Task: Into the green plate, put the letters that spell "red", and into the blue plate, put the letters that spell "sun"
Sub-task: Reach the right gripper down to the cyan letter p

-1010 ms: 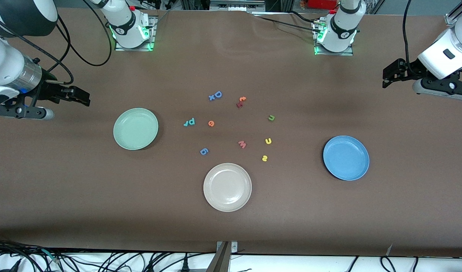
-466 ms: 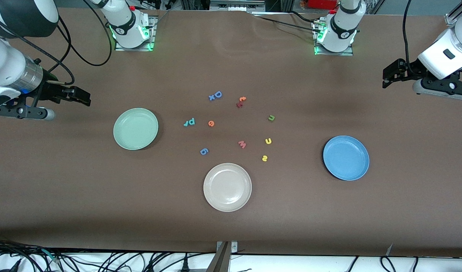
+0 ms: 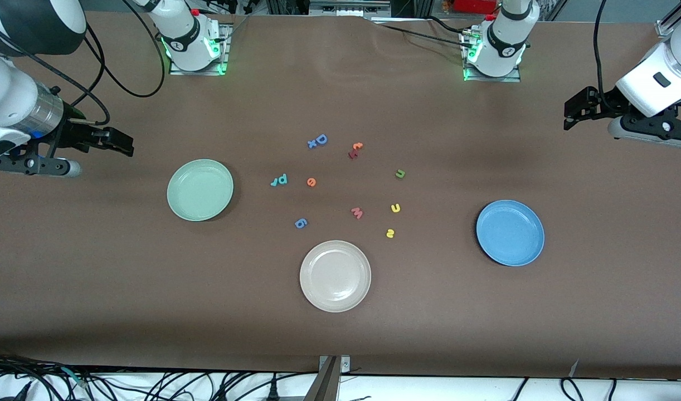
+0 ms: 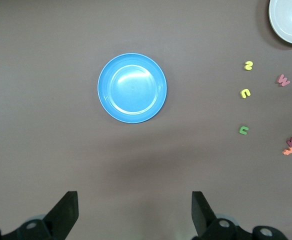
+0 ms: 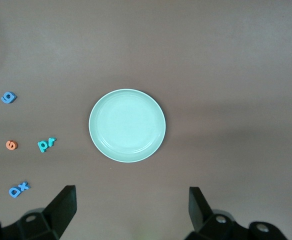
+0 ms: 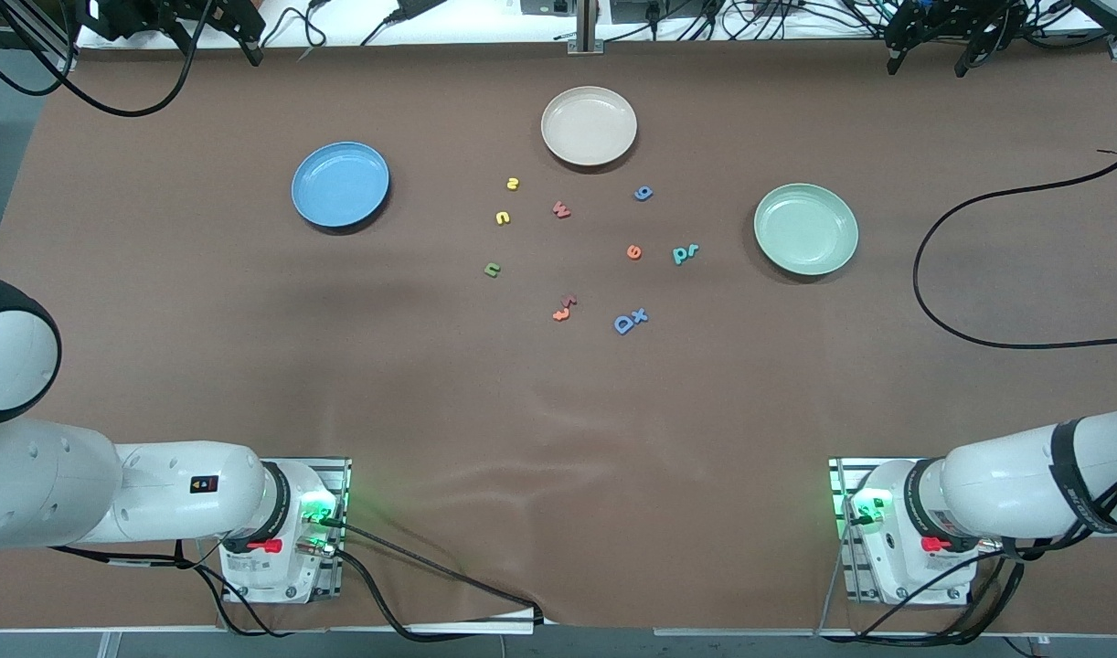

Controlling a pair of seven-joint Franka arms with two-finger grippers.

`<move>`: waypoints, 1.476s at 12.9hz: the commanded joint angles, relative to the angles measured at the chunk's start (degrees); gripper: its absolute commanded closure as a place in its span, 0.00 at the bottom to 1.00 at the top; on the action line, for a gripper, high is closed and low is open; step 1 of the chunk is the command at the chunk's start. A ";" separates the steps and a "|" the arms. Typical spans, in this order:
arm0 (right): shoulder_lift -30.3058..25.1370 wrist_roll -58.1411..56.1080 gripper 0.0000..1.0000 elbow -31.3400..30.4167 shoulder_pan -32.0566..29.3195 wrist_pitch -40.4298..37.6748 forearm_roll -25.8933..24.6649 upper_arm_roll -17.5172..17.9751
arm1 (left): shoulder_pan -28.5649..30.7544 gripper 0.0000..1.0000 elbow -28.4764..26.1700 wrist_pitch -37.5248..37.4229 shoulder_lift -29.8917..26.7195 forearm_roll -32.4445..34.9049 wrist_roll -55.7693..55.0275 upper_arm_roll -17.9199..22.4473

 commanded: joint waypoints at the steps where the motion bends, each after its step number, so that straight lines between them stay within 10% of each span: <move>1: -0.94 0.60 0.01 -0.68 0.19 -0.21 0.23 -0.20 | 0.53 0.00 1.58 -0.28 0.73 -0.62 0.61 -0.27; 12: -0.67 6.47 0.01 -1.47 0.89 -0.21 0.23 1.29 | 0.45 0.00 1.58 -0.28 0.82 -0.45 0.61 -0.36; 19: 6.61 29.04 0.01 -1.47 12.13 3.12 0.67 1.47 | 0.36 0.00 1.58 -0.28 0.82 -0.44 0.61 -0.36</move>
